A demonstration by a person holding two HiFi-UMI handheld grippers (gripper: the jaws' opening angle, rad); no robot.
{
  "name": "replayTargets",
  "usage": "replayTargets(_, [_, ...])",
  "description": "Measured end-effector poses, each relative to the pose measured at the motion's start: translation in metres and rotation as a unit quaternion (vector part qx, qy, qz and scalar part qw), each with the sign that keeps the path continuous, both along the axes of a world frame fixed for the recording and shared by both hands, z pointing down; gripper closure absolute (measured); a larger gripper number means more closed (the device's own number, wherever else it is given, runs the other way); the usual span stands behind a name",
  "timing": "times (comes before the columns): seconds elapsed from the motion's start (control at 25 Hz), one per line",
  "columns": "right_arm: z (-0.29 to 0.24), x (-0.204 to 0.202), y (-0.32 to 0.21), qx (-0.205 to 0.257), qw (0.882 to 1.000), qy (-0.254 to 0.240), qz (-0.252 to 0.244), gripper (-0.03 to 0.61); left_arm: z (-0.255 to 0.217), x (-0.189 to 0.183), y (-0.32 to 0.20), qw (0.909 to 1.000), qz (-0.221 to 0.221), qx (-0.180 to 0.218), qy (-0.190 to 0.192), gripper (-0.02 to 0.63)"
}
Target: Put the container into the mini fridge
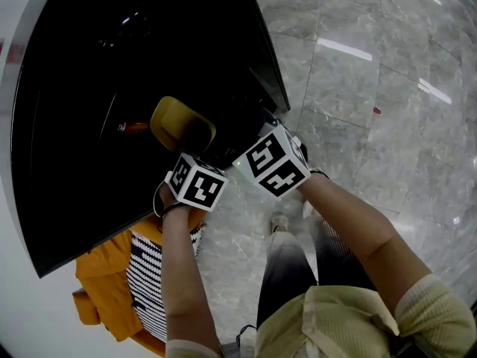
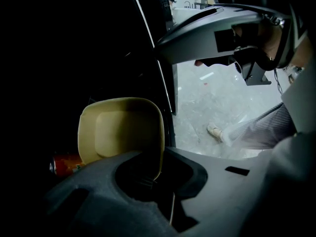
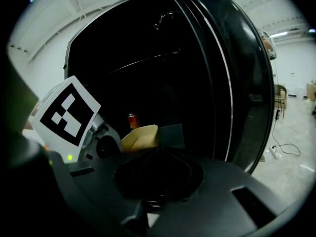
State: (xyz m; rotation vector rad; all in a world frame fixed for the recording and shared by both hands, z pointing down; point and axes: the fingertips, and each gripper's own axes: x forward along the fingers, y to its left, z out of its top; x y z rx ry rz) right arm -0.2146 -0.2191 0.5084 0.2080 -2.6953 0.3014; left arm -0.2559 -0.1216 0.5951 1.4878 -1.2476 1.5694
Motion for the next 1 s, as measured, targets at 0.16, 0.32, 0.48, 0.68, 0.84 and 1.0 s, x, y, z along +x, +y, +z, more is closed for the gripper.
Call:
replayTargets(0.16, [0.004, -0.006, 0.006, 0.006, 1.000, 0.005, -0.008, 0.548, 0.003, -0.012, -0.005, 1.0000, -0.003, 0.001, -0.002, 0.586])
replayTargets(0.32, [0.014, -0.009, 0.012, 0.001, 1.000, 0.012, -0.013, 0.548, 0.012, -0.028, -0.011, 1.0000, -0.003, -0.003, -0.005, 0.586])
replayTargets(0.48, [0.023, -0.010, 0.019, -0.004, 1.000, 0.022, -0.018, 0.548, 0.010, -0.038, -0.019, 1.0000, -0.006, -0.005, 0.003, 0.586])
replayTargets(0.68, [0.031, -0.011, 0.021, -0.008, 0.999, 0.030, -0.014, 0.548, 0.009, -0.048, -0.025, 1.0000, 0.000, -0.007, -0.005, 0.586])
replayTargets(0.84, [0.035, -0.013, 0.023, -0.011, 0.999, 0.035, -0.013, 0.548, 0.005, -0.055, -0.035, 0.9999, 0.005, 0.008, -0.011, 0.586])
replayTargets(1.0, [0.037, -0.013, 0.025, -0.010, 0.999, 0.039, -0.012, 0.548, 0.002, -0.062, -0.041, 0.9998, 0.006, 0.008, -0.020, 0.586])
